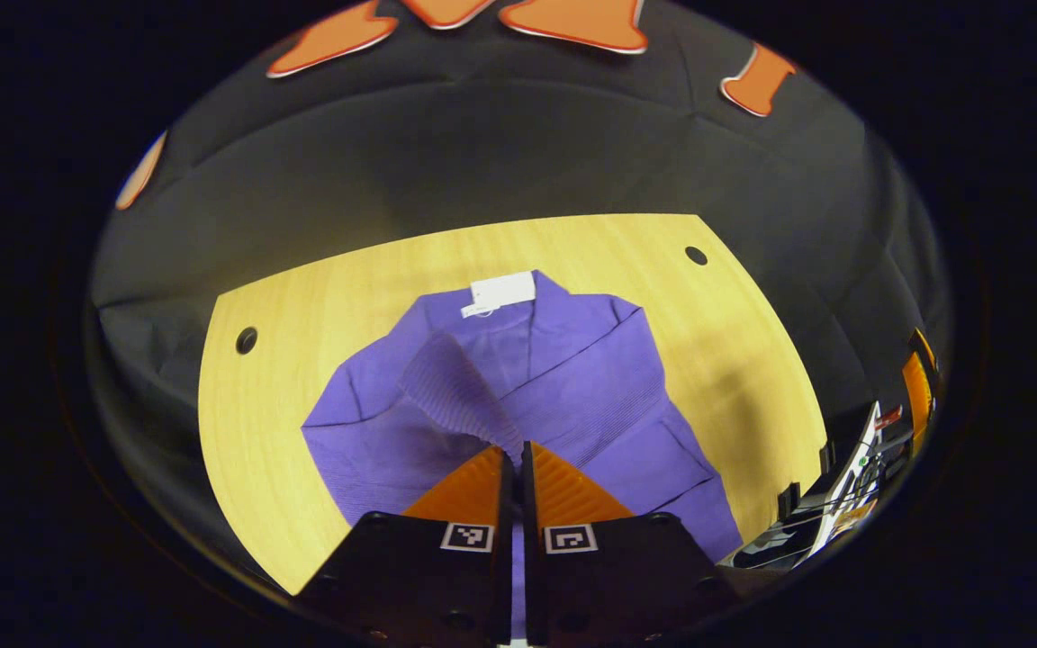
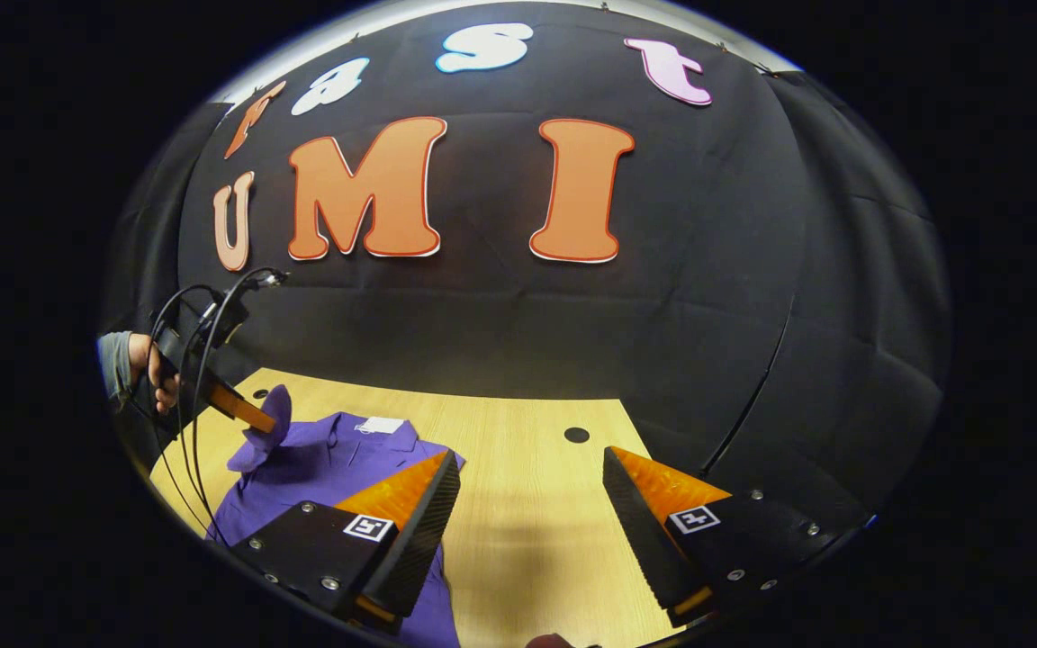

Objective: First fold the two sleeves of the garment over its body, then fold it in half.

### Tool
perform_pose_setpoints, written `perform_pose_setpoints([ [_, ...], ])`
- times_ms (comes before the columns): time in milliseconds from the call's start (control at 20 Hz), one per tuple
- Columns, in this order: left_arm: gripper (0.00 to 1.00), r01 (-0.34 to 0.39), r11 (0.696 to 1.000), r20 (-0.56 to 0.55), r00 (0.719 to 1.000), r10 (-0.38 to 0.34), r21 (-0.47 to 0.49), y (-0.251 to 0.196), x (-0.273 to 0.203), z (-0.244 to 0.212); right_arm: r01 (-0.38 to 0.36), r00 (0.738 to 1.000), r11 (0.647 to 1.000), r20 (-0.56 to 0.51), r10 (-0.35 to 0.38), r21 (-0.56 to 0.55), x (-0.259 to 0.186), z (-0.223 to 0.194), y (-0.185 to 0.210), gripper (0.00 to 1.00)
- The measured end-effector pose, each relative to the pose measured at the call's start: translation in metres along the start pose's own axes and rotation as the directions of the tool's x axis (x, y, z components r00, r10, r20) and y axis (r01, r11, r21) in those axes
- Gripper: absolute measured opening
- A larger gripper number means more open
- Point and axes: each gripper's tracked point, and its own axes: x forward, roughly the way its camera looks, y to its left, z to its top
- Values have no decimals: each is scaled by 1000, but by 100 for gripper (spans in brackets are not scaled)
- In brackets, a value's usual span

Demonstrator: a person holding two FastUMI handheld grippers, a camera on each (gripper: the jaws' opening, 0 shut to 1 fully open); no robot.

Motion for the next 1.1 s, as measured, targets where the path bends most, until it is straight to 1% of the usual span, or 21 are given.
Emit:
perform_pose_setpoints([
  [150,7,13,1000,16,1000,-13,25,-41,27,16,1,1000,1000,-15,-1,4,0,-8,-13,95],
  [250,7,12,999,30,999,-13,32,-64,43,23,9,1000,1000,-29,-8,9,-6,-6,-21,95],
  [350,7,-11,999,48,999,9,45,-76,60,29,17,999,1000,-40,-16,15,-8,-10,-29,95],
  [450,7,-50,997,81,996,45,56,-82,72,38,27,999,1000,-41,-27,16,-9,-11,-36,95],
  [500,8,-47,997,91,995,41,55,-87,77,42,29,999,999,-47,-28,17,-9,-11,-39,95],
  [550,8,-20,998,82,997,15,54,-98,78,40,36,998,999,-53,-35,20,-7,-14,-38,95],
  [600,11,3,998,80,997,-7,58,-106,79,39,35,998,999,-56,-33,25,-6,-14,-39,95],
  [700,21,68,995,102,992,-75,70,-128,79,45,39,998,999,-53,-37,29,-7,-13,-42,95],
  [750,37,93,993,125,987,-102,78,-132,71,47,37,998,999,-53,-35,31,-7,-13,-42,95],
  [850,69,102,990,171,978,-117,97,-133,56,55,30,998,999,-54,-29,30,-6,-14,-38,95],
  [900,77,104,989,195,973,-122,103,-131,49,57,30,998,999,-56,-28,26,-5,-14,-36,95],
  [1000,87,86,992,256,961,-107,93,-120,30,62,18,998,1000,-61,-17,22,-3,-16,-28,95],
  [1050,94,58,996,286,955,-77,74,-109,19,62,11,998,1000,-60,-10,23,-2,-15,-24,95],
  [1100,99,37,998,311,949,-51,52,-98,8,61,1,998,1000,-59,0,24,-1,-14,-17,95],
])
